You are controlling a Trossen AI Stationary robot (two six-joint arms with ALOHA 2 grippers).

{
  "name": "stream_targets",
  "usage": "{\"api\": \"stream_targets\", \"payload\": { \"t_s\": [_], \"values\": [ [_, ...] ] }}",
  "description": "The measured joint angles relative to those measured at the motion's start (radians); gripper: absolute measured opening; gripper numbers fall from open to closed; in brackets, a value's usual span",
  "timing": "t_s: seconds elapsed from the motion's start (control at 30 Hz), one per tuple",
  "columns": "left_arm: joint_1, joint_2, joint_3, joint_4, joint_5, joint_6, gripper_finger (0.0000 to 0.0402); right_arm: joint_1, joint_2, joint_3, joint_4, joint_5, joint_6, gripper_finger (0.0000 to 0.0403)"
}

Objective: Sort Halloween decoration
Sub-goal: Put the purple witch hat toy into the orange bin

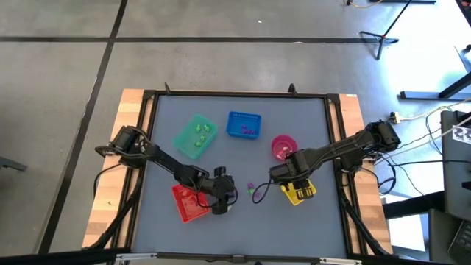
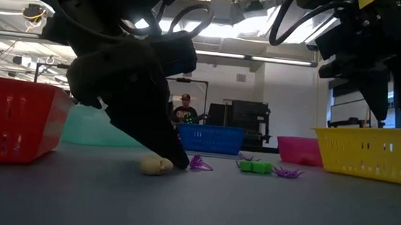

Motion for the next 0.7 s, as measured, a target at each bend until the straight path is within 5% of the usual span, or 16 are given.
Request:
{"api": "stream_targets", "payload": {
  "t_s": [0.7],
  "values": [
    [0.002,0.004,-0.002,-0.002,0.002,0.012,0.0118,0.0,0.0,0.0,0.0,0.001,0.0,0.0147]
  ]
}}
